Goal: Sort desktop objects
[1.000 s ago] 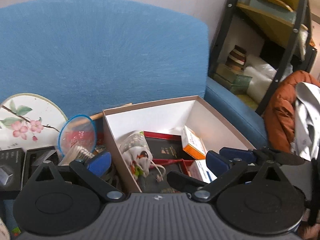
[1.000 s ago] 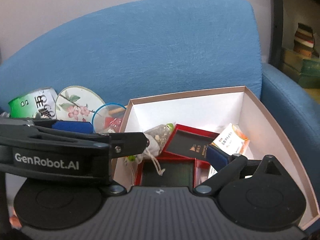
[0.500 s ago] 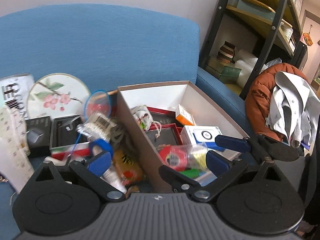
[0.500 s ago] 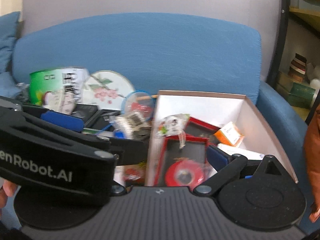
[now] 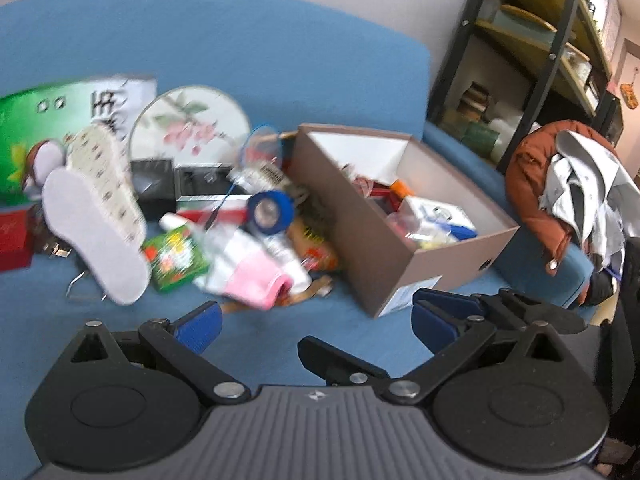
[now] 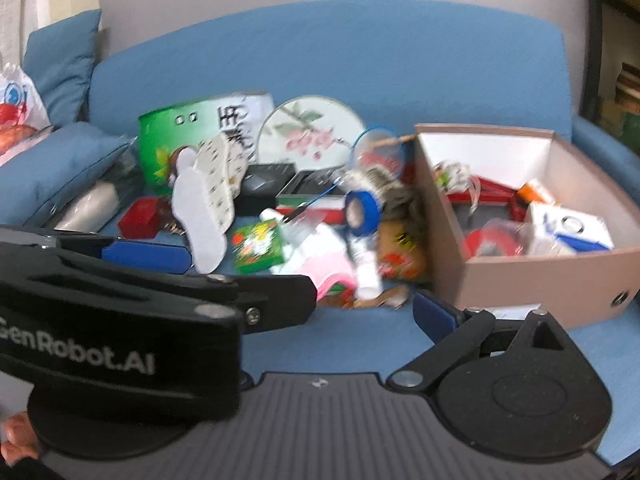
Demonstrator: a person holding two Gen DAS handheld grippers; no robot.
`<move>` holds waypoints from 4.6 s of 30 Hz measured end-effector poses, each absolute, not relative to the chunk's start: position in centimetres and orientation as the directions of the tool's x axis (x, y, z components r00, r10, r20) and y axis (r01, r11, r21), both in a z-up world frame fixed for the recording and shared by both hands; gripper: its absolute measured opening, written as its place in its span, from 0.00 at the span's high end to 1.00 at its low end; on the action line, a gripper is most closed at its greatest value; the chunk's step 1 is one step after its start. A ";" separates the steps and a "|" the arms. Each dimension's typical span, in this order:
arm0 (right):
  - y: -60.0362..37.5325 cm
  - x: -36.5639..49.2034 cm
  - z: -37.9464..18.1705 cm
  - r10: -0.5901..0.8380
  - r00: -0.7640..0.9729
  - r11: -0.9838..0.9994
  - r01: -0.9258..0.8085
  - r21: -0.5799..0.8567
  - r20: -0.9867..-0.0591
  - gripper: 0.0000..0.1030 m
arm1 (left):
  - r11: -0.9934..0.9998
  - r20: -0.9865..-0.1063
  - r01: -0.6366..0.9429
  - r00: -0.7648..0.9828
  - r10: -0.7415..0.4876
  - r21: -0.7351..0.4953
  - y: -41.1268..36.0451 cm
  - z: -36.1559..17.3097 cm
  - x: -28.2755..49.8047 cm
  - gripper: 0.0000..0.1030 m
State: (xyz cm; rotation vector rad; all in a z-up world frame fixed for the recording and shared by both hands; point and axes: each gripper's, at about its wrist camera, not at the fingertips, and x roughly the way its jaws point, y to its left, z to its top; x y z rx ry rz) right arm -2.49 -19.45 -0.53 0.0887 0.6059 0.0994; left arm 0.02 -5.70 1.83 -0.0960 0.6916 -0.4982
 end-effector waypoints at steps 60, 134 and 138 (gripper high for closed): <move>-7.4 14.2 -6.4 0.342 0.716 0.909 -0.415 0.022 -0.608 0.96 | 0.876 -0.635 0.030 0.676 -0.373 -0.482 9.6 -5.8 14.4 0.44; -14.4 2.6 -9.6 0.144 0.682 0.978 -0.208 -0.002 -0.717 0.48 | 0.998 -0.746 0.069 0.664 -0.052 -0.008 4.2 -7.9 5.5 0.16; -16.5 -0.2 -9.5 0.157 0.676 0.982 -0.181 0.044 -0.720 0.48 | 0.989 -0.752 0.139 0.646 -0.133 -0.056 3.7 -7.1 4.7 0.38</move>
